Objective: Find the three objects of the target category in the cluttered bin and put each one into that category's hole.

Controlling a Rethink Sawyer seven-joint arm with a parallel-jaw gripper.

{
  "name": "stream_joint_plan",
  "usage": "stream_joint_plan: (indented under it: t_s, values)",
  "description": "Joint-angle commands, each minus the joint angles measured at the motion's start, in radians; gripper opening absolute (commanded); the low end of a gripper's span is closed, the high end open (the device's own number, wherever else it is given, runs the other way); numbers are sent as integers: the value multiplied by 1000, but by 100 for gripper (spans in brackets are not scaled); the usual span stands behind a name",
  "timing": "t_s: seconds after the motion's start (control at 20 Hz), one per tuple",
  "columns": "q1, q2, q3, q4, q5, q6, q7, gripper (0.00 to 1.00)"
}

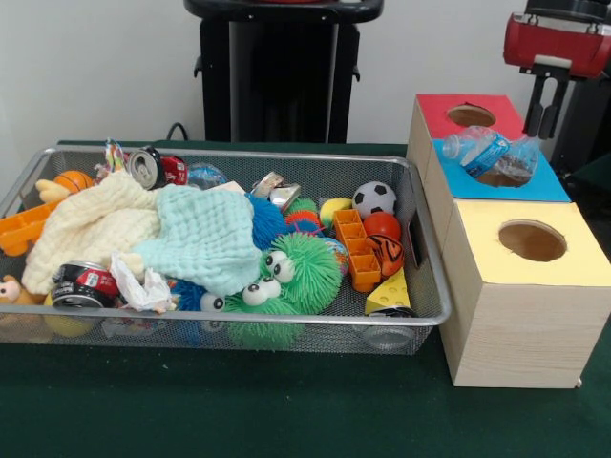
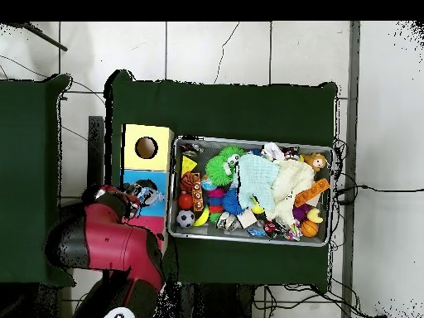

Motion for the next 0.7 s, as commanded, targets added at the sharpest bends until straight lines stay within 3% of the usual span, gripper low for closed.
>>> stream_joint_plan:
  t_s: [0.05, 0.7]
  values:
    - [-33, -18, 74, 89, 28, -4, 223, 0]
    - [-40, -15, 89, 111, 25, -44, 227, 0]
